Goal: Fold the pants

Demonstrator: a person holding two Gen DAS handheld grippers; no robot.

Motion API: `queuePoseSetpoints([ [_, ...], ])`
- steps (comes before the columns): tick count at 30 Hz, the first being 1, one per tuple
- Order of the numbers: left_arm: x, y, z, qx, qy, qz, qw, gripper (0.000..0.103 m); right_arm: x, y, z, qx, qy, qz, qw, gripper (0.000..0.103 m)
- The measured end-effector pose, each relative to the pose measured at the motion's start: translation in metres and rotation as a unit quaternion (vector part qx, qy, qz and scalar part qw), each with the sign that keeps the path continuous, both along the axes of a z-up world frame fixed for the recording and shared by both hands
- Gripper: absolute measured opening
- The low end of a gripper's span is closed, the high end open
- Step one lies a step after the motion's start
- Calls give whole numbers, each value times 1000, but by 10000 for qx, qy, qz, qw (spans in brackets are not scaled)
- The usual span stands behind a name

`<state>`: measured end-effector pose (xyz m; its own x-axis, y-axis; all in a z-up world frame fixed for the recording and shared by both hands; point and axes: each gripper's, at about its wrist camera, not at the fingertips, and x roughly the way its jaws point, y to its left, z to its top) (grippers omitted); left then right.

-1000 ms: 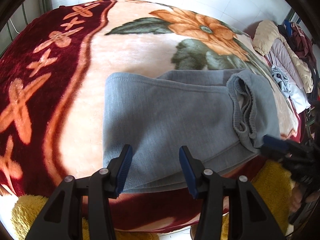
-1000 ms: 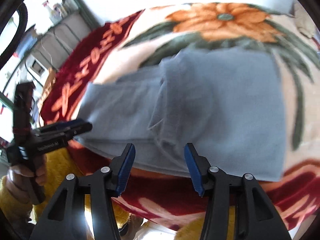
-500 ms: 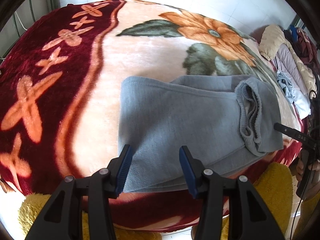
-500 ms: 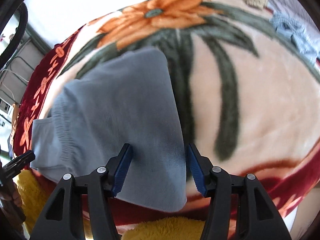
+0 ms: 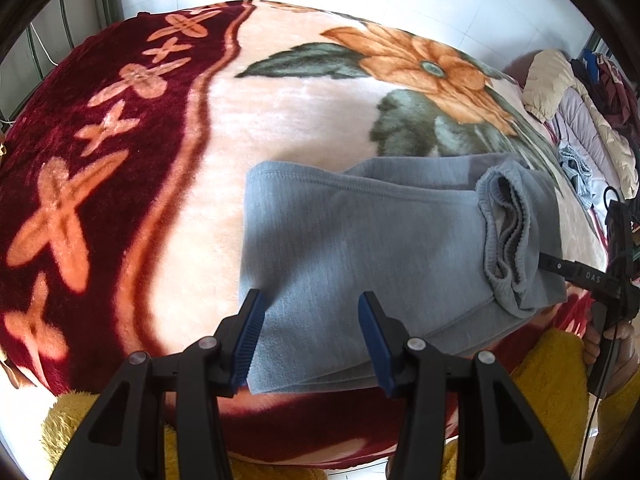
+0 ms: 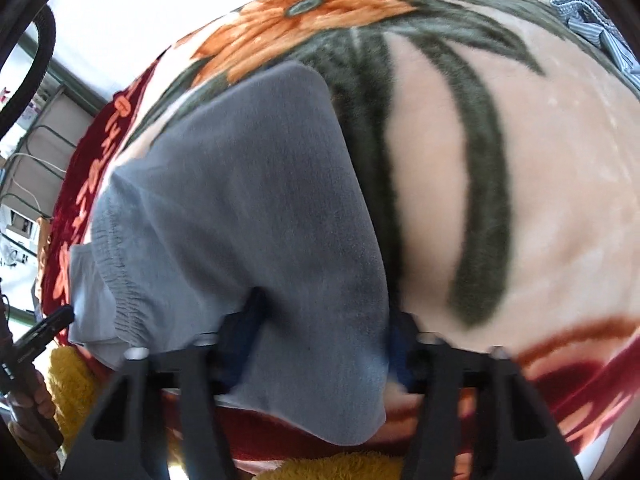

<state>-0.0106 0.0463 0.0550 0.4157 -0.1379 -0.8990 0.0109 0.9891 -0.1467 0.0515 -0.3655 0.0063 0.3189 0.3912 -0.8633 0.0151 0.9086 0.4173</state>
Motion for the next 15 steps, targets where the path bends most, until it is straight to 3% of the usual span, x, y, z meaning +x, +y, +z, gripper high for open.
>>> queuePoseSetpoints([
  [2, 0, 0, 0, -3, -2, 9, 10000, 51, -3, -4, 5, 275, 0, -64, 9996, 19],
  [3, -1, 0, 1, 1, -6, 13, 10000, 51, -5, -5, 11, 319, -68, -114, 9994, 16],
  [10, -5, 15, 9, -3, -86, 140, 9999, 51, -25, 21, 77, 212, -863, 166, 9959, 11],
  [15, -7, 25, 17, -14, -137, 217, 9997, 51, -32, 69, 125, -75, -1386, 741, 9875, 10],
])
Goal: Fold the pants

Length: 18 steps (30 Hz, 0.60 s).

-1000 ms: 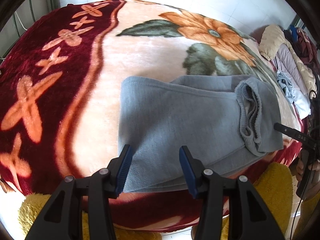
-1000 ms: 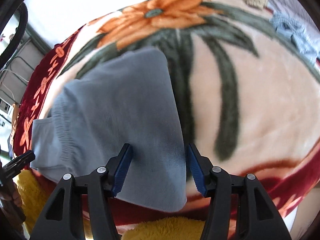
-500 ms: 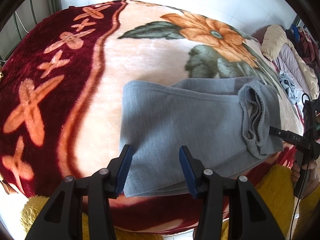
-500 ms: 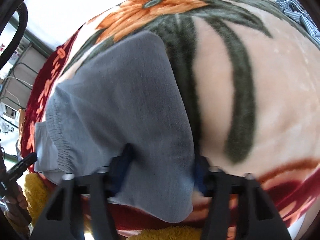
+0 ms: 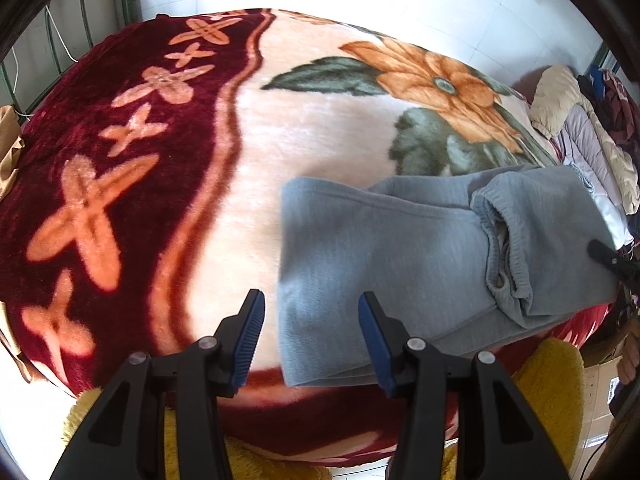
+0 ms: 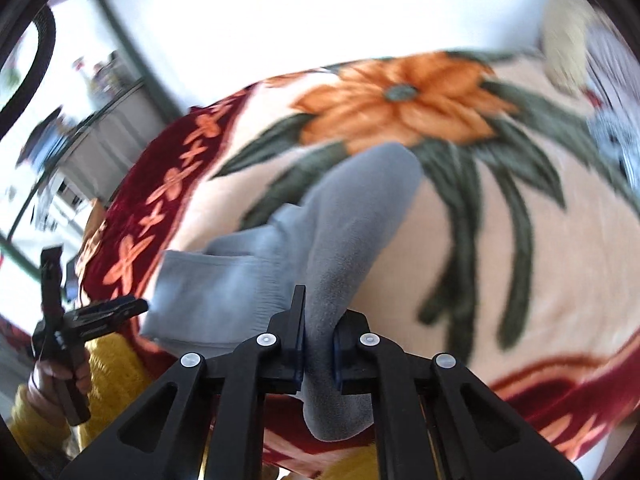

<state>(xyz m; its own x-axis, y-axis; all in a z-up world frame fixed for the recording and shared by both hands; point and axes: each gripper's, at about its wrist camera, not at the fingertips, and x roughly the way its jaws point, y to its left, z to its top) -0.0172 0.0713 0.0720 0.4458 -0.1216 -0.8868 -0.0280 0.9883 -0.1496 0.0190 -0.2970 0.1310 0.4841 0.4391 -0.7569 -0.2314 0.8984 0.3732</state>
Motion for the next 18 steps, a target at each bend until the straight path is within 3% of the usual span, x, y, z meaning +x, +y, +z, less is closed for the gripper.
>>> queuePoseSetpoints([
  [4, 0, 9, 6, 3, -63, 43, 10000, 51, -4, 44, 25, -286, -331, 537, 9976, 10],
  [8, 1, 23, 8, 90, -43, 46, 9999, 51, -3, 88, 34, -468, -386, 1038, 9928, 10],
  [18, 4, 57, 6, -13, -46, 122, 9999, 51, -4, 206, 6, -674, -13, 1963, 9782, 10],
])
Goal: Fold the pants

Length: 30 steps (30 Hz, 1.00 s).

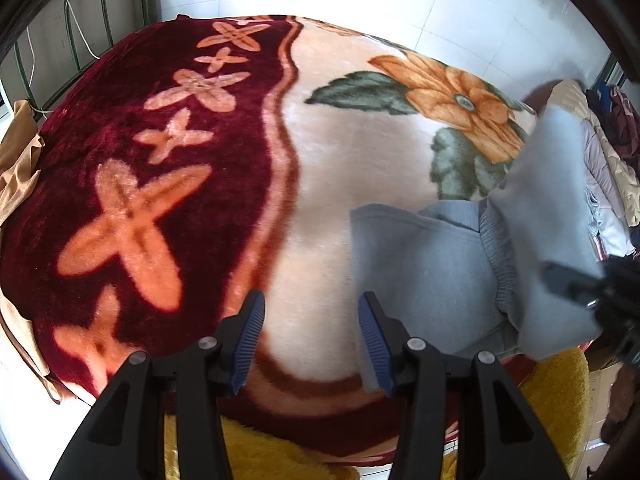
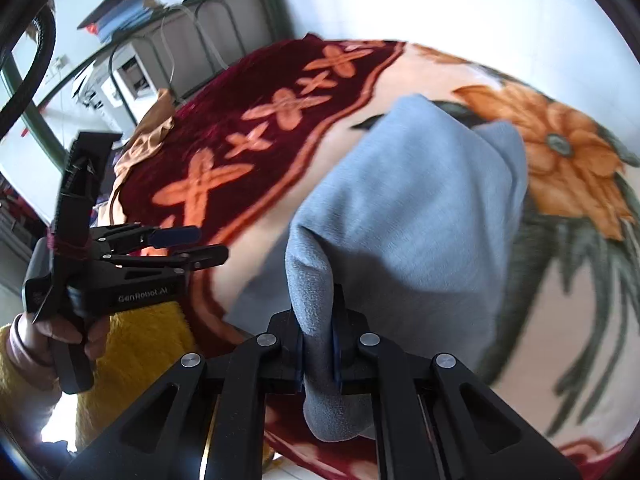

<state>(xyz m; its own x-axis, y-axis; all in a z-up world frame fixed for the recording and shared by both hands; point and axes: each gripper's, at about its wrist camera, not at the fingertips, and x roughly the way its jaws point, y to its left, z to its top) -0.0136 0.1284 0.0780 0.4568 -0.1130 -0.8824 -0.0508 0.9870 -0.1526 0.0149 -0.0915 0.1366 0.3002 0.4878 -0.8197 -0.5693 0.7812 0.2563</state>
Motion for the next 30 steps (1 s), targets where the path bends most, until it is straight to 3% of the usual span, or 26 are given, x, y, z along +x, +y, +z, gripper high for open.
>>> queuePoseSetpoints([
  [7, -2, 23, -6, -258, -51, 151, 9995, 51, -3, 62, -29, -373, 228, 488, 9979, 11],
  [9, -2, 27, -9, -318, -33, 184, 9993, 51, 0, 71, -39, -423, 362, 435, 9975, 18],
  [12, -2, 32, -14, -397, 7, 207, 9990, 51, 4, 70, -48, 116, 942, 305, 9950, 31],
  [16, -5, 36, -13, -475, -9, 229, 9986, 51, -6, 70, -36, 373, 948, 409, 9940, 34],
  [22, -9, 33, 1, -625, -142, 202, 9977, 51, -21, 37, -14, 116, 421, 321, 9985, 35],
  [30, -12, -17, 20, -916, -138, -446, 9947, 52, -15, -32, -41, -240, 428, -709, 9963, 35],
])
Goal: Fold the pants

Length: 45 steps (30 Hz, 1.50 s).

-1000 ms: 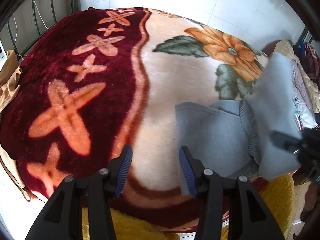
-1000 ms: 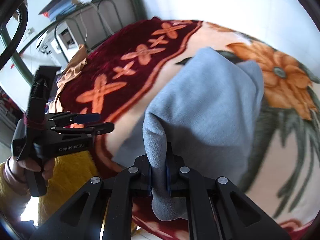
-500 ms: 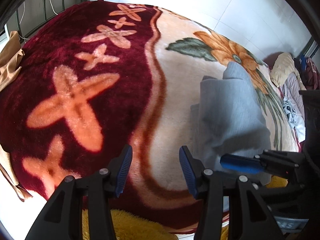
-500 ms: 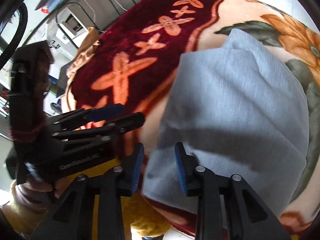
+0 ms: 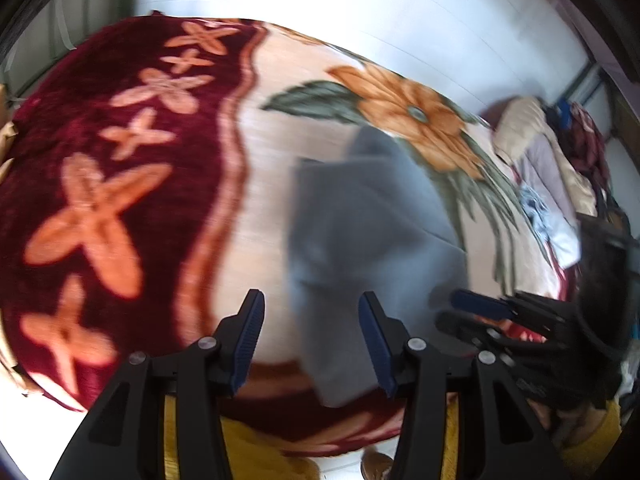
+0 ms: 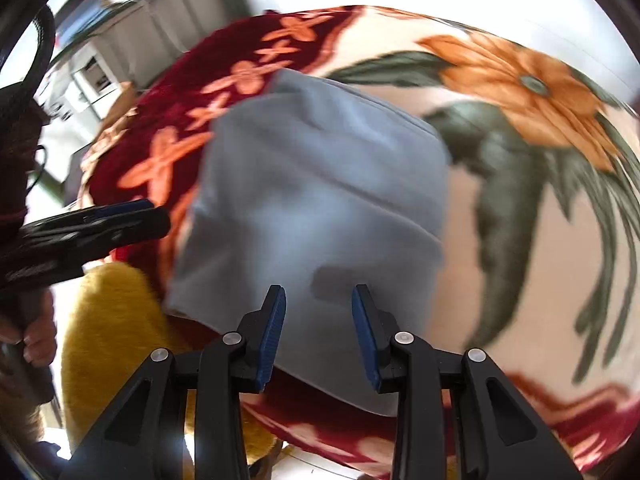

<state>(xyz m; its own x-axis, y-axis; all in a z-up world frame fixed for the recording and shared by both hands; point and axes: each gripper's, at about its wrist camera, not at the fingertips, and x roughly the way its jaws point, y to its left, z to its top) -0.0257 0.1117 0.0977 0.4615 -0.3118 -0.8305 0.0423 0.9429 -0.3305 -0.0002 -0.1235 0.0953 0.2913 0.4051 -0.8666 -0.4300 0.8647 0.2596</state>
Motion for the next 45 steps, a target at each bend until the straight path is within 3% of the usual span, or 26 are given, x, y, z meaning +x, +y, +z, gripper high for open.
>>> queuePoseSetpoints([
  [4, 7, -32, -21, 565, 275, -191, 9978, 53, 4, -9, -11, 264, 27, -204, 9994, 35],
  [6, 9, -38, -46, 1157, 570, -78, 9916, 56, 5, -6, -17, 286, 76, -163, 9994, 35],
  [7, 9, -36, -55, 1219, 677, -6, 9902, 58, 4, -5, -20, 327, 105, -104, 9994, 35],
  [10, 9, -19, -62, 754, 876, 405, 9925, 63, 2, -1, -27, 413, 125, 46, 9991, 35],
  [14, 6, -16, -53, 803, 893, 492, 9915, 63, 5, -3, -24, 564, 338, 242, 9975, 35],
  [20, 8, -13, -13, 463, 383, 656, 9960, 60, 36, -8, 12, 724, 9, 226, 9971, 35],
  [24, 20, -19, -6, 535, 235, 624, 9963, 60, 67, 10, 34, 754, -176, 366, 9963, 35],
  [31, 16, -25, -29, 550, 514, 538, 9957, 60, 105, 67, 50, 569, -333, 971, 9931, 35],
  [36, 7, -30, -44, 672, 644, 417, 9948, 60, 121, 103, 35, -261, -269, 1381, 9897, 35],
  [37, 6, -31, -47, 682, 666, 405, 9946, 60, 122, 107, 31, -335, -193, 1464, 9885, 34],
  [39, 4, -31, -52, 684, 683, 395, 9945, 60, 126, 112, 27, -259, -146, 1639, 9860, 5],
  [43, 4, -30, -58, 725, 652, 387, 9945, 63, 145, 116, 27, -491, -477, 1364, 9883, 4],
  [45, 5, -27, -60, 698, 618, 378, 9949, 63, 164, 114, 17, -408, -263, 1077, 9930, 4],
])
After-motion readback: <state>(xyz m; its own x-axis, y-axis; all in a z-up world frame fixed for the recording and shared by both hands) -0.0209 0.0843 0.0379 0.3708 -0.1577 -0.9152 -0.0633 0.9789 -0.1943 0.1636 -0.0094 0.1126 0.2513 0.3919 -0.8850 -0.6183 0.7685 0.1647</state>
